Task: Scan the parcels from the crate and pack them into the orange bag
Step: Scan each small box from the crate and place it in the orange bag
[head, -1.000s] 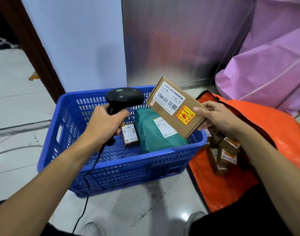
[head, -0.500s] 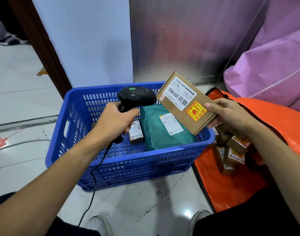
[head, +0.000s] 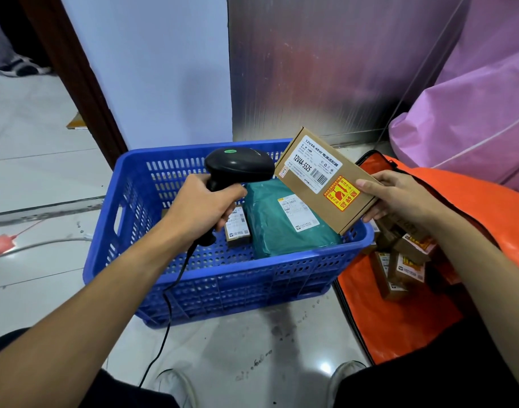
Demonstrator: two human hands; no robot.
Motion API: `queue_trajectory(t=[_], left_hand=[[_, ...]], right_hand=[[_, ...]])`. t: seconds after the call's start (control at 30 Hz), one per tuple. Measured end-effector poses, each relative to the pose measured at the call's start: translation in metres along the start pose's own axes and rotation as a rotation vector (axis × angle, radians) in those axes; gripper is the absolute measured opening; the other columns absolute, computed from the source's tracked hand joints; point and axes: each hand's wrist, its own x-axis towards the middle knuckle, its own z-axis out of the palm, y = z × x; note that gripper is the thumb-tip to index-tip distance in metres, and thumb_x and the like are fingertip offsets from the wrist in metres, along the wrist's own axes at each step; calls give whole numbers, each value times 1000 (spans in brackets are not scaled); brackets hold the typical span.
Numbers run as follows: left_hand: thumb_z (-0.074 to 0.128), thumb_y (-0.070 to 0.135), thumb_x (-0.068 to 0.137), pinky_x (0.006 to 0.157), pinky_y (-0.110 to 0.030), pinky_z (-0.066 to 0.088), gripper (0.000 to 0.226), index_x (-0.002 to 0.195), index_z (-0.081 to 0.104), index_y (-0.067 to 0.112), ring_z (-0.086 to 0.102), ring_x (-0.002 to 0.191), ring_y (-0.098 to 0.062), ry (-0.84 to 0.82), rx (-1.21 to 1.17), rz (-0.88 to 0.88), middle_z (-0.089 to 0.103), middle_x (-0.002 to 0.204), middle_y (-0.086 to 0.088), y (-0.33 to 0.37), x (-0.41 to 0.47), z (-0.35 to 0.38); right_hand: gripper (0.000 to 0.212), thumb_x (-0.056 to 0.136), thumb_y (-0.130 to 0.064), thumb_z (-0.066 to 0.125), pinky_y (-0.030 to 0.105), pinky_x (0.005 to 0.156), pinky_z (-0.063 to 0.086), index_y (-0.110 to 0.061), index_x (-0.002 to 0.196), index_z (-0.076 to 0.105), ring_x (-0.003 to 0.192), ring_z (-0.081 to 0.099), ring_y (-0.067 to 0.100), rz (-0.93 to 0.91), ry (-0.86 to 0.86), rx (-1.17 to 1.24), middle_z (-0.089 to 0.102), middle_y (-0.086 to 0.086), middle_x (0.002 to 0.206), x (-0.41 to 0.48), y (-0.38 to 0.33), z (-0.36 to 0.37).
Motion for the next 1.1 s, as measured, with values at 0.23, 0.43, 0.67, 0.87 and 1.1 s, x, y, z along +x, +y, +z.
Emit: queue_trajectory(t=[0.23,0.43,0.67,0.87,1.1], left_hand=[[68,20,93,50,-32,39,30,69,57,8,43,48,-20,-103,-21,-32,50,59,-9,3,-2,-2],[68,19,93,48,-29,42,33,65,54,9,43,48,-18,-109,-1,-29,50,57,-6,4,-2,-2],[68,19,94,49,-30,42,32,67,55,8,44,49,-19,-93,-6,-25,49,59,-8,6,-3,-3],[68,19,94,51,-33,42,29,70,57,6,44,48,-19,-80,-14,2,50,59,-9,5,-3,-2],[67,15,94,50,-31,40,26,72,58,4,42,45,-18,-39,-66,29,49,57,-8,15,-2,7]], right_hand=[[39,97,-41,66,31,62,57,-11,121,59,73,77,36,-2,23,4,80,9,95,2,2,1],[40,97,-43,65,32,64,58,-12,122,59,74,77,33,5,18,-14,80,6,93,2,2,1],[39,97,-42,65,30,62,59,-12,122,59,73,77,33,12,23,-10,80,6,94,1,2,0],[39,97,-42,65,32,65,59,-12,121,59,73,77,32,8,24,-8,80,6,93,1,1,0],[38,97,-44,65,41,74,61,-15,119,60,74,77,33,9,35,-3,80,6,94,1,2,-1]])
